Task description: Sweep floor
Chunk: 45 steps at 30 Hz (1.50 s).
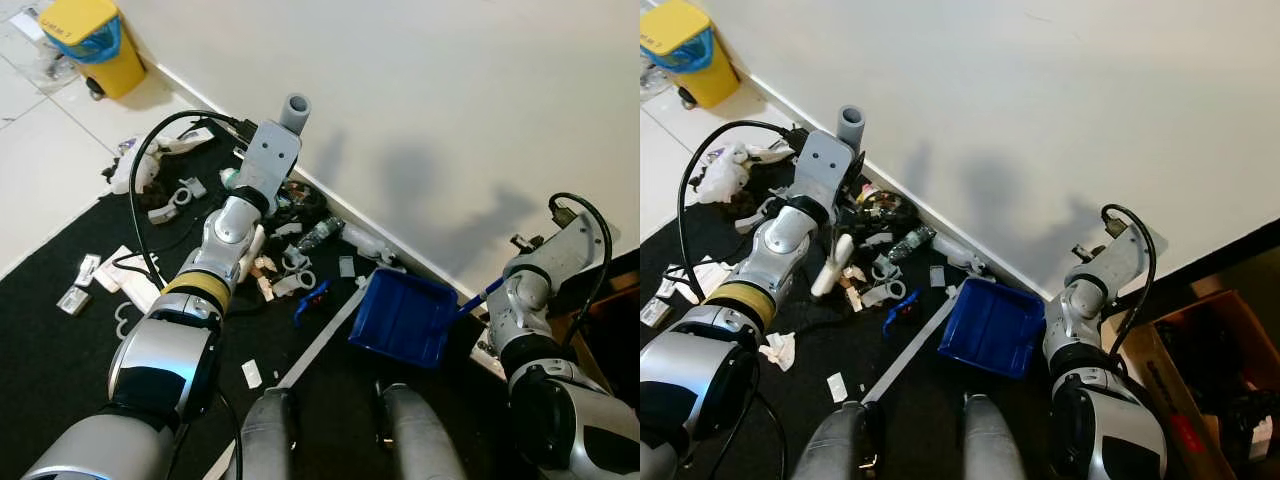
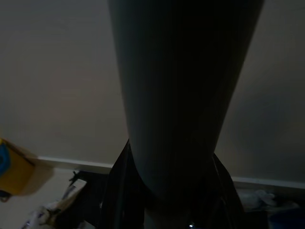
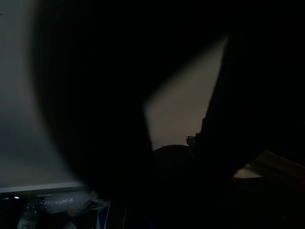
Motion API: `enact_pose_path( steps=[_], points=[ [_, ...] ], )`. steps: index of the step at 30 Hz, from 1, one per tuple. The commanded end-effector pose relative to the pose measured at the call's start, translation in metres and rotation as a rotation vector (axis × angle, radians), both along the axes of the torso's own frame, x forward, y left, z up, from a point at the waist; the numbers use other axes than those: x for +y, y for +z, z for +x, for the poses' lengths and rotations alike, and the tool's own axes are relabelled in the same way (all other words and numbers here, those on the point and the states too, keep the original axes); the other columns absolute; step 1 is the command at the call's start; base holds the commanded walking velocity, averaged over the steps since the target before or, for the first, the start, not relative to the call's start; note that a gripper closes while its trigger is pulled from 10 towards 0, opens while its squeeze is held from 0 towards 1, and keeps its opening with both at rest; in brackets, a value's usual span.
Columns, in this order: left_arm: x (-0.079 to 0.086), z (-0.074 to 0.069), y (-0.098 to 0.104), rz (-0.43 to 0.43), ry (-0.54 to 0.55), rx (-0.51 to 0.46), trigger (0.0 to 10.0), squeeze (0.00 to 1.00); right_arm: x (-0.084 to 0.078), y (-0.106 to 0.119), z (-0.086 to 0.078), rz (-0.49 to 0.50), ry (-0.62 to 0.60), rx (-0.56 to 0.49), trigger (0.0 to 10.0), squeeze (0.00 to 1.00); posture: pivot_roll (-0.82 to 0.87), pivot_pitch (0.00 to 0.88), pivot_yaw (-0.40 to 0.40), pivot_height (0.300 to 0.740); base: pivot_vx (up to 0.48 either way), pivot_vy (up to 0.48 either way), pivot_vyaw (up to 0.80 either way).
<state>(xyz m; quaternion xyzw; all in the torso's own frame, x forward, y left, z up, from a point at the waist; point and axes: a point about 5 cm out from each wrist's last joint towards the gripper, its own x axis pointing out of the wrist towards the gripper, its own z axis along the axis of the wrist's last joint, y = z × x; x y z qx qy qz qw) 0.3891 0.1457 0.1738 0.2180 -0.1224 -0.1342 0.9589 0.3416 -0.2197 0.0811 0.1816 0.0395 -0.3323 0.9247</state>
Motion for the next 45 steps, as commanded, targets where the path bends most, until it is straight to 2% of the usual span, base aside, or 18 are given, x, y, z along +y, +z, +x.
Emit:
enact_pose_path(
  steps=[1,7,11,12,17,19,20,22,24,25,28,31,35,40,42,45],
  points=[
    [-0.011,0.000,0.002,0.009,-0.038,-0.016,10.0,0.00,0.023,-0.016,-0.002,0.151,0.035,0.029,10.0,0.00,-0.05,0.330,0.000,0.740,0.000,0.000,0.00],
    [-0.011,0.001,0.003,0.011,-0.037,-0.010,10.0,0.00,0.016,-0.018,-0.004,0.177,-0.002,0.030,10.0,0.00,-0.06,0.337,0.000,0.740,0.000,0.000,0.00],
    [-0.011,0.001,0.002,0.013,-0.032,-0.006,10.0,0.00,0.010,-0.025,-0.009,0.253,-0.054,0.039,10.0,0.00,-0.06,0.339,-0.002,0.740,0.000,0.000,0.00],
    [-0.011,0.001,0.001,0.012,-0.031,-0.002,10.0,0.00,0.010,-0.031,-0.012,0.333,-0.073,0.041,10.0,0.00,-0.06,0.338,-0.001,0.740,0.000,0.000,0.00],
    [-0.013,0.001,0.001,0.010,-0.035,-0.002,10.0,0.00,0.014,-0.039,-0.015,0.405,-0.044,0.053,10.0,0.00,-0.06,0.336,0.000,0.740,0.000,0.000,0.00],
    [-0.013,0.001,0.001,0.012,-0.041,-0.007,10.0,0.00,0.024,-0.034,-0.009,0.276,0.127,0.069,10.0,0.00,-0.06,0.333,0.001,0.740,0.000,0.000,0.00],
    [-0.013,0.001,0.001,0.012,-0.041,-0.007,10.0,0.00,0.024,-0.034,-0.009,0.276,0.127,0.069,10.0,0.00,-0.06,0.333,0.001,0.740,0.000,0.000,0.00],
    [-0.010,0.000,0.001,0.018,-0.041,-0.011,10.0,0.00,0.033,-0.028,-0.003,0.089,0.291,0.094,10.0,0.00,-0.05,0.327,0.003,0.740,0.000,0.000,0.00],
    [-0.008,0.000,0.001,0.025,-0.038,-0.012,10.0,0.00,0.037,-0.025,-0.001,-0.026,0.368,0.114,10.0,0.00,-0.05,0.321,0.002,0.740,0.000,0.000,0.00],
    [-0.008,0.000,0.001,0.025,-0.038,-0.012,10.0,0.00,0.037,-0.025,-0.001,-0.026,0.368,0.114,10.0,0.00,-0.05,0.321,0.002,0.740,0.000,0.000,0.00],
    [-0.003,-0.001,0.000,0.033,-0.029,-0.011,10.0,0.00,0.036,-0.021,0.001,-0.154,0.429,0.141,10.0,0.00,-0.05,0.314,0.002,0.740,0.000,0.000,0.00],
    [-0.001,-0.001,-0.001,0.035,-0.024,-0.009,10.0,0.00,0.034,-0.019,0.003,-0.186,0.439,0.141,10.0,0.00,-0.05,0.310,0.003,0.740,0.000,0.000,0.00],
    [0.001,-0.001,-0.001,0.037,-0.022,-0.007,10.0,0.00,0.033,-0.018,0.003,-0.152,0.434,0.131,10.0,0.00,-0.05,0.307,0.004,0.740,0.000,0.000,0.00],
    [0.000,0.000,0.000,0.038,-0.023,-0.007,10.0,0.00,0.024,-0.025,-0.002,-0.114,0.395,0.176,10.0,0.00,-0.05,0.301,0.006,0.740,0.000,0.000,0.00],
    [-0.001,0.000,0.000,0.039,-0.026,-0.005,10.0,0.00,0.021,-0.033,-0.006,-0.004,0.343,0.208,10.0,0.00,-0.05,0.298,0.009,0.740,0.000,0.000,0.00],
    [-0.002,0.000,0.000,0.038,-0.032,-0.005,10.0,0.00,0.017,-0.046,-0.013,0.217,0.241,0.231,10.0,0.00,-0.05,0.295,0.011,0.740,0.000,0.000,0.00]
  ],
)
